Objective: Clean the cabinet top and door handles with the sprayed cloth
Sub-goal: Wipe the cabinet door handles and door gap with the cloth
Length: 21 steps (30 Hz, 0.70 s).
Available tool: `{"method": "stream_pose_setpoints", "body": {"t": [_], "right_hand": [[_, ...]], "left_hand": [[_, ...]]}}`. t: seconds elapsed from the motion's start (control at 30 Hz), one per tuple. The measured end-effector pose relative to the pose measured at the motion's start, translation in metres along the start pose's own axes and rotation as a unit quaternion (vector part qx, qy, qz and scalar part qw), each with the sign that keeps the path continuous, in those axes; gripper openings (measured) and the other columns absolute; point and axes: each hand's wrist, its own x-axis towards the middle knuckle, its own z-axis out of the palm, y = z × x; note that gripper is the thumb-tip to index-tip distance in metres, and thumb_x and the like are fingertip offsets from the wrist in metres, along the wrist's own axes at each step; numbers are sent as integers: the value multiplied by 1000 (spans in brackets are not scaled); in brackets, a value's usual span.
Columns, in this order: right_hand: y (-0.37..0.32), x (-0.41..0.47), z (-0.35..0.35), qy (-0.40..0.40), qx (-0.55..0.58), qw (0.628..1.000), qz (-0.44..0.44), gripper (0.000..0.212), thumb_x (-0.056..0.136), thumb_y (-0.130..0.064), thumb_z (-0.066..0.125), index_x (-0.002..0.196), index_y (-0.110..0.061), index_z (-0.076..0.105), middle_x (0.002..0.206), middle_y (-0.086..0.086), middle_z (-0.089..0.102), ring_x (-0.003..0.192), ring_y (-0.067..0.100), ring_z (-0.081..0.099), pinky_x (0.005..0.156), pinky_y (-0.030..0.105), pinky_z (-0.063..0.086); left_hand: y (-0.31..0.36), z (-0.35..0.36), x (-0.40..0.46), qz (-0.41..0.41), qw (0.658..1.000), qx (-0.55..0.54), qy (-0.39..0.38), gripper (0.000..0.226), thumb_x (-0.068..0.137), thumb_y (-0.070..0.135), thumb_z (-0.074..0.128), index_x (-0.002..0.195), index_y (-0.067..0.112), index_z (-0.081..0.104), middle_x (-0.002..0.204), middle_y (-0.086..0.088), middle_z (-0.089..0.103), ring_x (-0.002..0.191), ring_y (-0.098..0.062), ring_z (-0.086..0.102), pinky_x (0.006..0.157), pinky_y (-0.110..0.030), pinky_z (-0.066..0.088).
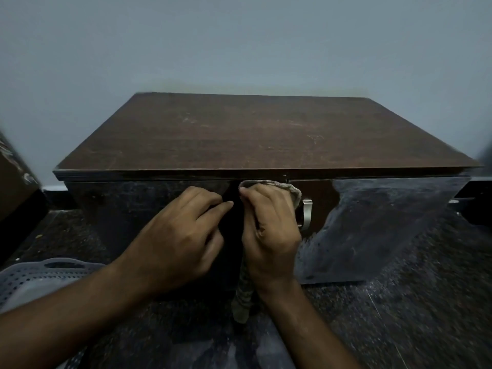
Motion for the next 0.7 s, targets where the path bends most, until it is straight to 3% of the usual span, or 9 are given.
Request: {"method": "stream_pose_setpoints", "body": {"t": [0.13, 0.27, 0.4, 0.53, 0.7], "right_hand": [[-1, 1, 0, 5, 9, 1000, 6, 18, 87, 13, 66, 102, 6, 72, 100, 15, 71, 97, 29, 65, 90, 39, 51], [-2, 1, 2, -76, 3, 995, -59, 21, 85, 16, 63, 102, 8, 70, 102, 19, 68, 97, 33, 63, 92, 39, 48], [-1, 4, -3, 16, 24, 999, 20, 10, 86, 12, 67, 91, 4, 71, 93, 13, 71, 90, 27, 65, 88, 37, 50], [-11, -7, 4, -84, 40, 996, -1, 13, 88, 11, 64, 94, 2, 70, 94, 12, 68, 91, 25, 62, 87, 34, 48], [-4, -2, -1, 12, 28, 998, 54, 15, 81, 14, 70, 86, 0, 69, 87, 7, 68, 86, 22, 63, 78, 37, 53]], "left_hand": [[0, -4, 0, -3, 1000, 5, 17, 36, 90, 9, 52, 117, -9, 66, 104, -20, 64, 95, -34, 59, 88, -40, 49], [-2, -6, -1, -12, 1000, 2, 24, 33, 88, 8, 54, 113, -9, 67, 103, -20, 64, 94, -34, 60, 87, -41, 50], [-3, -8, 1, -18, 1000, 5, 21, 35, 89, 8, 55, 118, -8, 66, 105, -19, 64, 96, -33, 59, 87, -40, 50], [-2, -7, 5, -16, 999, 8, 27, 19, 93, 9, 56, 103, -2, 69, 99, -15, 63, 90, -31, 58, 82, -44, 50], [0, -7, 10, -13, 999, 15, 27, 22, 99, 17, 56, 106, 2, 69, 100, -12, 65, 89, -27, 59, 79, -41, 52]]}}
